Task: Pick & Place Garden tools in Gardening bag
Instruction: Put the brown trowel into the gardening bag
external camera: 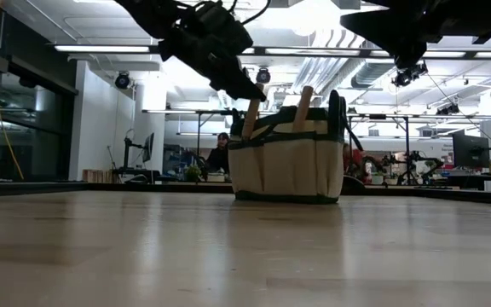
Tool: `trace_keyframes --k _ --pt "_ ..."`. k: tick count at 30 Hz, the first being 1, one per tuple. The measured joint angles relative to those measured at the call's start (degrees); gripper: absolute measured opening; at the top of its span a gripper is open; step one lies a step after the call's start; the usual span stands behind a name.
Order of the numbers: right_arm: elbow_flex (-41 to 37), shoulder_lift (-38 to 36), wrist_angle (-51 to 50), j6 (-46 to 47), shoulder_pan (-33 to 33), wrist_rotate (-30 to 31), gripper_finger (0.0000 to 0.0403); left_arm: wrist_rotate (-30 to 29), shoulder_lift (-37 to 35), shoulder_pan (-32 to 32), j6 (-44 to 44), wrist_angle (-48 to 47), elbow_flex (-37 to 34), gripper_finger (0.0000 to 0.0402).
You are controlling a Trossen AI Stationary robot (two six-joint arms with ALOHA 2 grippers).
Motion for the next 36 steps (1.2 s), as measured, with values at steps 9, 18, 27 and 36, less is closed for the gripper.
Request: trace_keyframes --k 9,18,27,36 --pt "0.0 0.0 0.0 1.09 -0.02 0.14 0.0261 0.02 0.0 -0.08 -1.13 -0.14 -0.02 0.0103" --pt "0.0 0.0 0.0 1.09 -0.02 0.12 0.0261 -0.35 0.02 -0.06 -3.48 0.32 -0.18 0.0248" --pt "0.0 0.0 -0.32 1.13 -0.02 0.14 0.0261 -3.58 -2.67 -0.03 -4.27 1.43 -0.13 0.0244" --pt "0.0 0.02 -2.1 3.04 -0.02 0.13 0.0261 -4.98 -5.06 -0.03 -7.2 0.58 0.01 0.0202"
